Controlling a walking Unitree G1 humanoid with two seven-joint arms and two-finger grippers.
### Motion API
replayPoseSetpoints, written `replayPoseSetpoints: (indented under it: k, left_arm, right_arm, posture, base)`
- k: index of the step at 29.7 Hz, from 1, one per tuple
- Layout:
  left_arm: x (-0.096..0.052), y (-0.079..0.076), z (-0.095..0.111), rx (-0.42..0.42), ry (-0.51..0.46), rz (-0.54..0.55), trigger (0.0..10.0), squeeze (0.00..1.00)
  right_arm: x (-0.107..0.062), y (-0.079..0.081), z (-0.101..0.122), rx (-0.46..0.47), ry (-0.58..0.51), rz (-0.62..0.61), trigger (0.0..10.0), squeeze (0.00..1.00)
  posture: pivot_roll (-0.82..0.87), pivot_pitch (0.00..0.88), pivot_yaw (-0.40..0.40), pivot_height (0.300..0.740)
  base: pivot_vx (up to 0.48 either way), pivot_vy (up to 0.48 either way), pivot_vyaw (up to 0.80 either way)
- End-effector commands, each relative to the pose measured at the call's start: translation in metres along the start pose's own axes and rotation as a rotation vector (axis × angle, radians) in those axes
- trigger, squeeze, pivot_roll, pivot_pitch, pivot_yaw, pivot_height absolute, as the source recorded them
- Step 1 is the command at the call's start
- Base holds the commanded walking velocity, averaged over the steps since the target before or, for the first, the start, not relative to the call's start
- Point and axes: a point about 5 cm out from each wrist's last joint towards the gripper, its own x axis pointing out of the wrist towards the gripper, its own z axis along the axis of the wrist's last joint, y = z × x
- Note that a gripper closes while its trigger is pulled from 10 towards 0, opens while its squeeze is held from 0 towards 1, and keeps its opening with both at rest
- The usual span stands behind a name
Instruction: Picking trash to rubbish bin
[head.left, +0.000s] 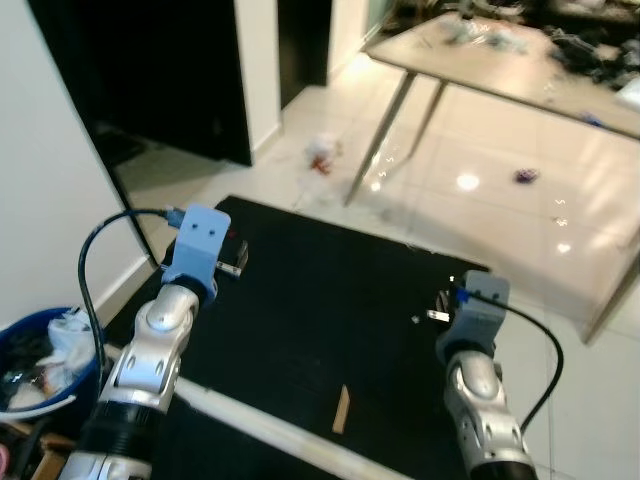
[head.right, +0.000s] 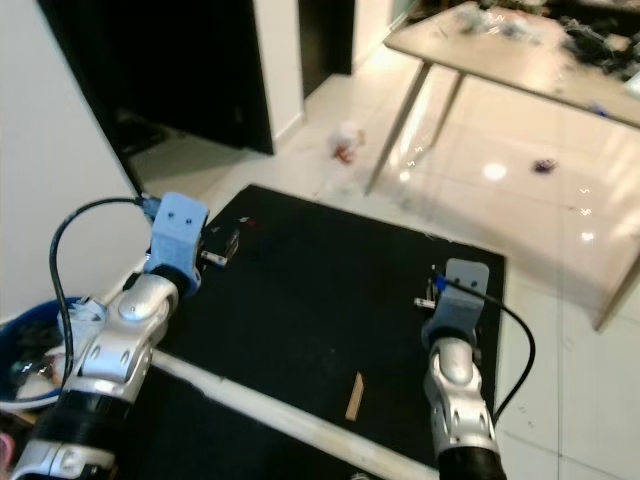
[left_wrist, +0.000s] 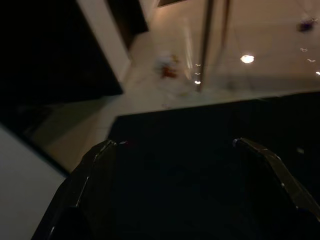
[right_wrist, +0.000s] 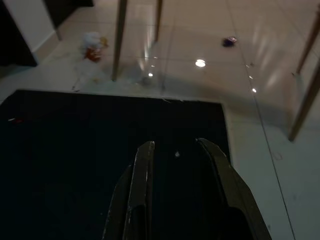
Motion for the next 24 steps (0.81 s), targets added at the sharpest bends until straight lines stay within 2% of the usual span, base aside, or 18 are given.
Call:
replayPoseSetpoints:
  k: [1, 17, 24]
  left_arm:
    - [-0.0009, -0.0006, -0.0031, -0.003, 0.016, -0.002, 10.0, 0.0]
    - [-0.0027, 0.0002, -0.0036, -0.003, 0.02, -0.002, 10.0, 0.0]
    - [-0.0026, -0.0003, -0.0023, -0.029, 0.013, -0.009, 10.0, 0.0]
  right_arm:
    - [-0.0029, 0.0004, -0.0059, -0.001, 0.029, 0.0, 10.0, 0.0]
    - [-0.0049, -0.0008, -0.0068, 0.0, 0.032, -0.007, 10.0, 0.0]
    - [-0.0049, -0.0025, -0.0064, 0.01, 0.032, -0.021, 10.0, 0.0]
  posture:
    - [0.02, 0.141, 0.063, 0.74]
    - [0.02, 0.137, 0.065, 0.74]
    - [0.02, 0.13, 0.067, 0.74]
  base:
    - [0.0, 0.0, -0.8]
    - [0.0, 0.0, -0.8]
    - [0.0, 0.0, -0.8]
